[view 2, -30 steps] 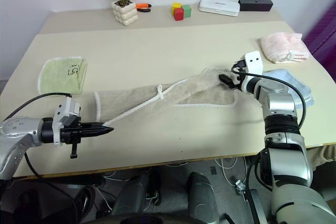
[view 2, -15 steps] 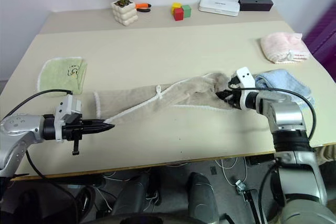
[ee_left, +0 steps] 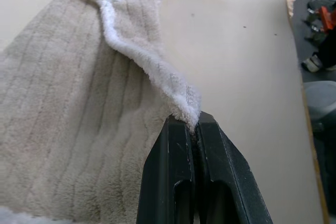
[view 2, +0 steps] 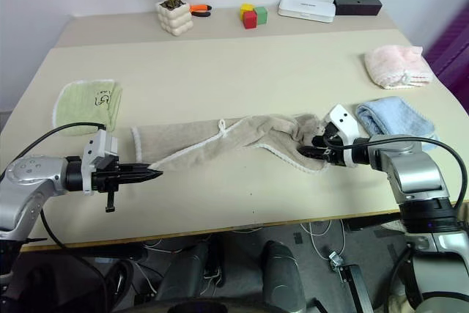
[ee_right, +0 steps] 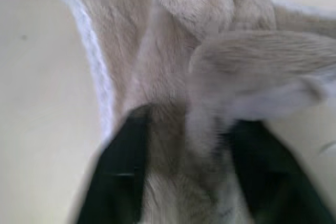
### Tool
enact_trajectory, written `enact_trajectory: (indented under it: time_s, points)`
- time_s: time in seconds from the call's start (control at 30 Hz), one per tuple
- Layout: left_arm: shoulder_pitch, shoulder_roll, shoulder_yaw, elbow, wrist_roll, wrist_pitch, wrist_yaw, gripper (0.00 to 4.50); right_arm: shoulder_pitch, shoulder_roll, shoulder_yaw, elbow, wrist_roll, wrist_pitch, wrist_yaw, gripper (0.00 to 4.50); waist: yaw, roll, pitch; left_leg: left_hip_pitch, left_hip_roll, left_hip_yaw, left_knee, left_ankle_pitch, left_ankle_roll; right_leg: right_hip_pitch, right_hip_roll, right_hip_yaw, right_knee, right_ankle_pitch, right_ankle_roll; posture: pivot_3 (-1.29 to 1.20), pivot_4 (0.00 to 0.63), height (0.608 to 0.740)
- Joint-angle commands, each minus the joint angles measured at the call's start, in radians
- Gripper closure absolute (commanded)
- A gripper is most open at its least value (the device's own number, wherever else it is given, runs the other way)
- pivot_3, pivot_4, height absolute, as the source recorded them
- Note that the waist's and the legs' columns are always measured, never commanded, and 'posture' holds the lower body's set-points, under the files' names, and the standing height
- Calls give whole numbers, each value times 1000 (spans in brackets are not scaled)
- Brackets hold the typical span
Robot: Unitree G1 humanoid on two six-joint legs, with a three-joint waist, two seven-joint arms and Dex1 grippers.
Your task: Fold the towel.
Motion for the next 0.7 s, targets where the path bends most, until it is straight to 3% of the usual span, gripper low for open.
enact_trajectory:
  time_s: [0.03,0.07,0.37,0.47,0.7]
  points:
    - [-11,8,2,-11,-3,-13,-13,4500,21,-84,-29,-28,4,-5,43,595,3,0,0,0,0,0,0,0,0,0,0,0,0,0,0,0,150,740]
    - [-11,7,2,-10,-2,-14,-14,4500,29,-106,-35,-35,7,-12,59,89,3,0,0,0,0,0,0,0,0,0,0,0,0,0,0,0,150,740]
    - [-20,-8,-13,4,10,-31,-12,4500,-54,-145,-149,-22,94,-32,76,33,-1,0,0,0,0,0,0,0,1,0,0,0,0,0,0,0,150,740]
    - [-22,-10,-17,8,12,-37,-11,4500,-187,-62,-183,124,81,-85,-47,33,-2,-1,0,0,0,0,0,0,0,0,0,0,0,0,0,0,150,740]
    - [-26,-13,-21,4,16,-44,-9,4500,-388,93,-108,442,-56,-170,-256,33,-1,-1,0,0,0,1,1,0,0,-1,0,0,0,1,-1,0,150,740]
